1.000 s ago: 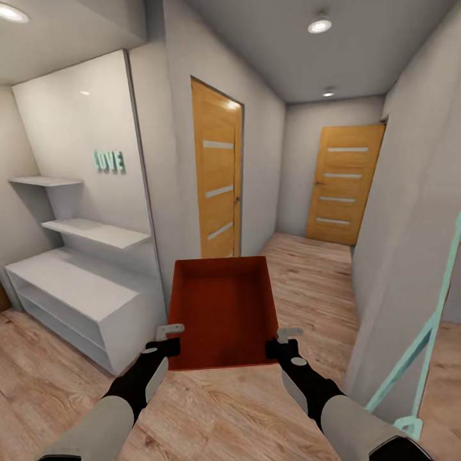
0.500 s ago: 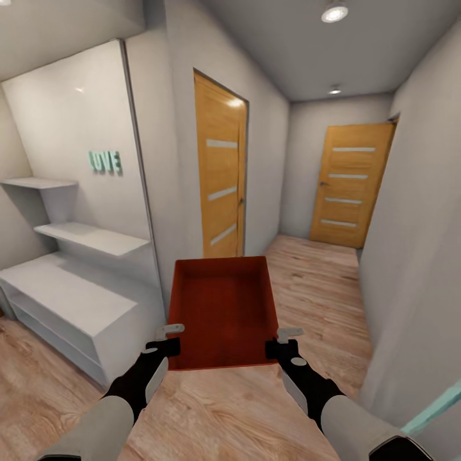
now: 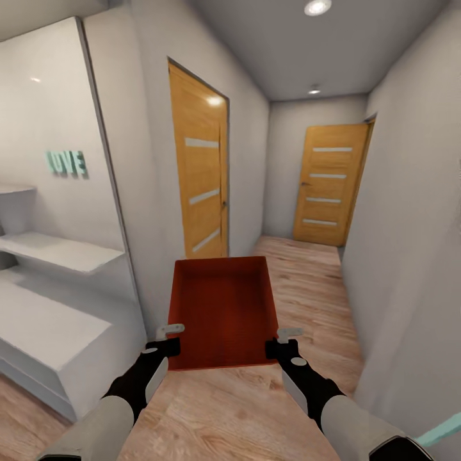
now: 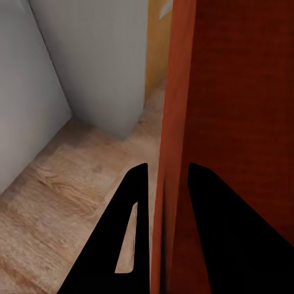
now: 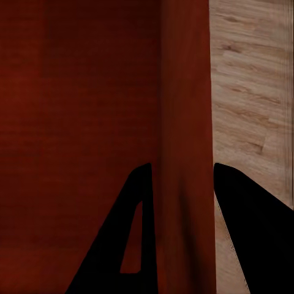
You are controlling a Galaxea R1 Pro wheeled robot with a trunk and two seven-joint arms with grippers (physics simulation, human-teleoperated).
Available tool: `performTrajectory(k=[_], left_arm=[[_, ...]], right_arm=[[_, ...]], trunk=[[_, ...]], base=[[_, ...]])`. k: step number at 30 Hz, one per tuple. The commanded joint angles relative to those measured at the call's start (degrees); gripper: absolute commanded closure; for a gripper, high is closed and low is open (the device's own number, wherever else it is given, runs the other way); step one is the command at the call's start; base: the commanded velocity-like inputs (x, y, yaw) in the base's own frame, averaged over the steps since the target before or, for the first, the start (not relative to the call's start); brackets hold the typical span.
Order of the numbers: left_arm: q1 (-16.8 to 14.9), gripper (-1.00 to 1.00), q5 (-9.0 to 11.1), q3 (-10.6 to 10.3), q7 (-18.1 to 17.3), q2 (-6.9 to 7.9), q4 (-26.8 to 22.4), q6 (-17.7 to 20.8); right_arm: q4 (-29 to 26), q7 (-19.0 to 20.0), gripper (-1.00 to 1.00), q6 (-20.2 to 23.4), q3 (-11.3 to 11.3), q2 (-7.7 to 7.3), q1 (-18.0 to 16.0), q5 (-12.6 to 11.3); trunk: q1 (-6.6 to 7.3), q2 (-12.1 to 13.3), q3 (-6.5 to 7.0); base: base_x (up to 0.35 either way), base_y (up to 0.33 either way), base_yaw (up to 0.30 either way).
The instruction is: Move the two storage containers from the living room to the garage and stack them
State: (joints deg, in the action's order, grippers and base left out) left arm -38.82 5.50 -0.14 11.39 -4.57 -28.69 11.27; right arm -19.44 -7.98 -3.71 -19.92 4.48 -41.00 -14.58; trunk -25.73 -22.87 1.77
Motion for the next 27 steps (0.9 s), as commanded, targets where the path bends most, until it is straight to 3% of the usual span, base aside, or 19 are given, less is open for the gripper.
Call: performTrajectory(k=[1, 27], left_arm=[[0.0, 1.00, -0.8, 1.0, 0.6, 0.09, -0.3, 0.4], [0.0, 1.00, -0.8, 1.0, 0.6, 0.09, -0.3, 0.4]], right_arm=[[2.6, -0.4, 1.00, -0.3, -0.1, -0.08, 0.0, -0.8], [2.6, -0.4, 1.00, -0.3, -0.1, -0.08, 0.0, -0.8]], trunk=[[-0.05, 0.0, -0.01], [-0.05, 0.0, -0.01]], base=[[0.313, 0.102, -0.250], [0.313, 0.102, -0.251]])
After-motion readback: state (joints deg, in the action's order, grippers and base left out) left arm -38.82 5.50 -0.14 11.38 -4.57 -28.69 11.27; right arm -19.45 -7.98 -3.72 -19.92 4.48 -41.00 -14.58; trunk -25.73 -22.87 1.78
